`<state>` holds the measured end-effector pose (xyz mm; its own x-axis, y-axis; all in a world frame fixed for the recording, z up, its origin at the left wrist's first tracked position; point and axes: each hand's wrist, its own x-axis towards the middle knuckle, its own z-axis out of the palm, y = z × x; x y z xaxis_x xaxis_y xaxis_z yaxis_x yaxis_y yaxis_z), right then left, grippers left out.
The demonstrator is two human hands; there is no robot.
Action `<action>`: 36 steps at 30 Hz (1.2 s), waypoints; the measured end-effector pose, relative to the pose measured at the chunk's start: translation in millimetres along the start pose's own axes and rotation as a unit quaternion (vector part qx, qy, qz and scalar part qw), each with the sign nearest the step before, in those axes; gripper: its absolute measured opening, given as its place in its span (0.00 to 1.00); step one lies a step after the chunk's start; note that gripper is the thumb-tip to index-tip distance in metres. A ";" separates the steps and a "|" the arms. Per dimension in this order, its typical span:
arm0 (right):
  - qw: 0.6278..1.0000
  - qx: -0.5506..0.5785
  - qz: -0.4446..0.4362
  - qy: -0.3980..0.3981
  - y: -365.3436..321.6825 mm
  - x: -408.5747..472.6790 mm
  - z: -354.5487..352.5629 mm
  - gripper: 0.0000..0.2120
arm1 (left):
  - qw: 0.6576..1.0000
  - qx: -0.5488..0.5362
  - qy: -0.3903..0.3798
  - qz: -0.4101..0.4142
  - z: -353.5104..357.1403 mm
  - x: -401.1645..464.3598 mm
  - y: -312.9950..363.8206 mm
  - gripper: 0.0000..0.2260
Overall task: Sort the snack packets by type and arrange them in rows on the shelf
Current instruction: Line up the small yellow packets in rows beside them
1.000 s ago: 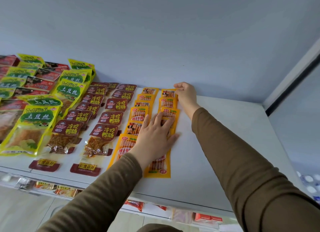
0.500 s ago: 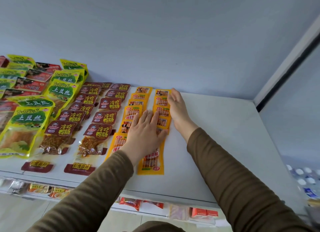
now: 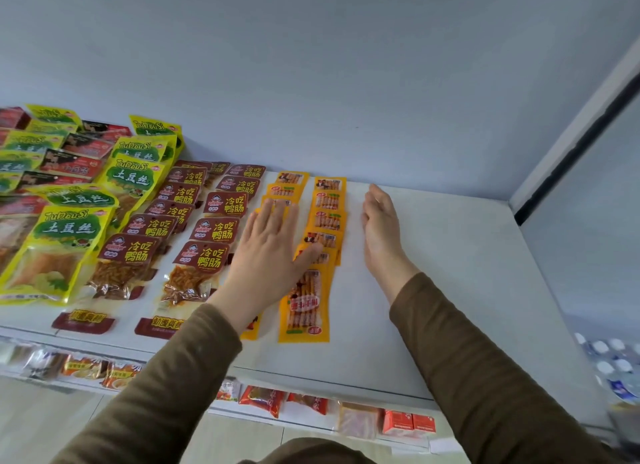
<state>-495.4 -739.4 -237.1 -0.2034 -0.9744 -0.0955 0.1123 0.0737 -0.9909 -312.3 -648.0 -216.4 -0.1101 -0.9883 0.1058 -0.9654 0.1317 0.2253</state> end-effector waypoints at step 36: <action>0.997 0.018 -0.018 -0.078 20.6 -123.7 2.8 0.24 | 0.990 0.047 -0.094 0.098 8.6 -79.1 0.2 0.40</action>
<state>-465.3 -617.9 -245.4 -0.0541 -0.9977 -0.0419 0.1429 0.0338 -0.9892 -305.8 -570.4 -233.1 -0.3311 -0.9425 -0.0449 -0.9378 0.3234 0.1266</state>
